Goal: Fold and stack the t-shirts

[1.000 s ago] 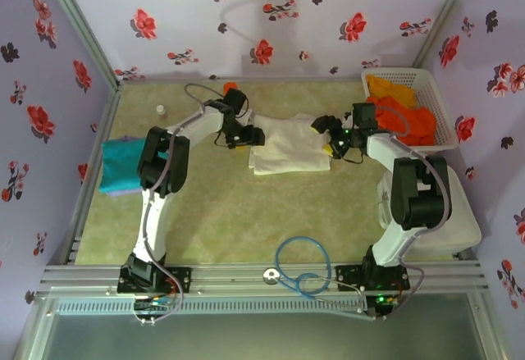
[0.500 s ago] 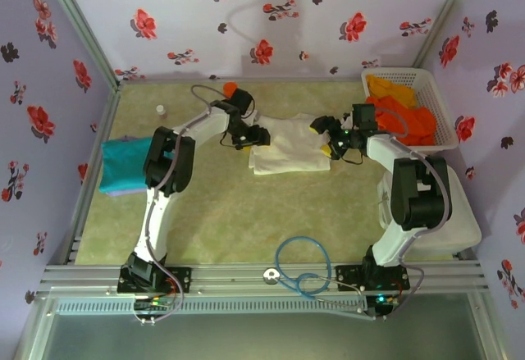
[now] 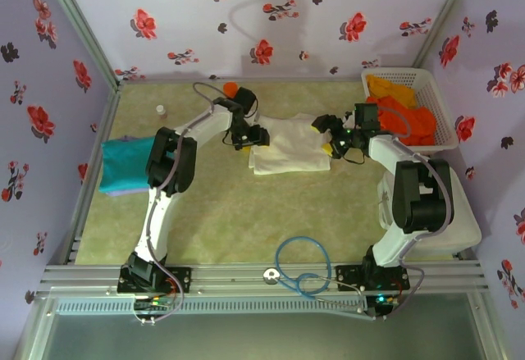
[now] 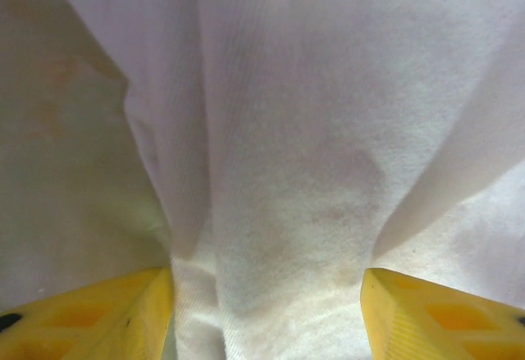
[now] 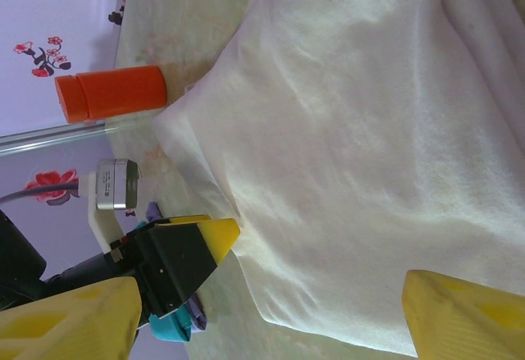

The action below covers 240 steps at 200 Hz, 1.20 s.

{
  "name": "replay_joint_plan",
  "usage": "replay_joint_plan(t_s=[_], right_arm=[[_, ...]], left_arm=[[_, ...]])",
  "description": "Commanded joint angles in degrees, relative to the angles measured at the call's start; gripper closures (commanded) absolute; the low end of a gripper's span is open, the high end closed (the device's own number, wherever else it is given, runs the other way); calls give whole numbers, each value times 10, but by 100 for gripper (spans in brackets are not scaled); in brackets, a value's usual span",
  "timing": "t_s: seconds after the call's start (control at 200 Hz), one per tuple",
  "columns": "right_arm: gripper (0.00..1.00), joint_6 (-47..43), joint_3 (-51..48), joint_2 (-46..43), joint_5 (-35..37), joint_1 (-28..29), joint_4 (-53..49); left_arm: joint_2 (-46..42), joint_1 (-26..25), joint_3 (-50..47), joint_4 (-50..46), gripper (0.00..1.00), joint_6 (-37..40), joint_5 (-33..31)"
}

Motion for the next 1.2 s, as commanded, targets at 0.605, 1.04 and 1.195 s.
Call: replay_joint_plan(t_s=[0.605, 1.04, 1.195], right_arm=[[17, -7, -17, -4, -10, -6, 5], [18, -16, -17, -11, -12, -13, -14], [18, -27, -14, -31, -8, -14, -42]], left_arm=[[45, -7, 29, 20, 60, -19, 62], [-27, -7, 10, -38, 100, 62, -76], [-112, -4, -14, -72, 100, 107, -143]])
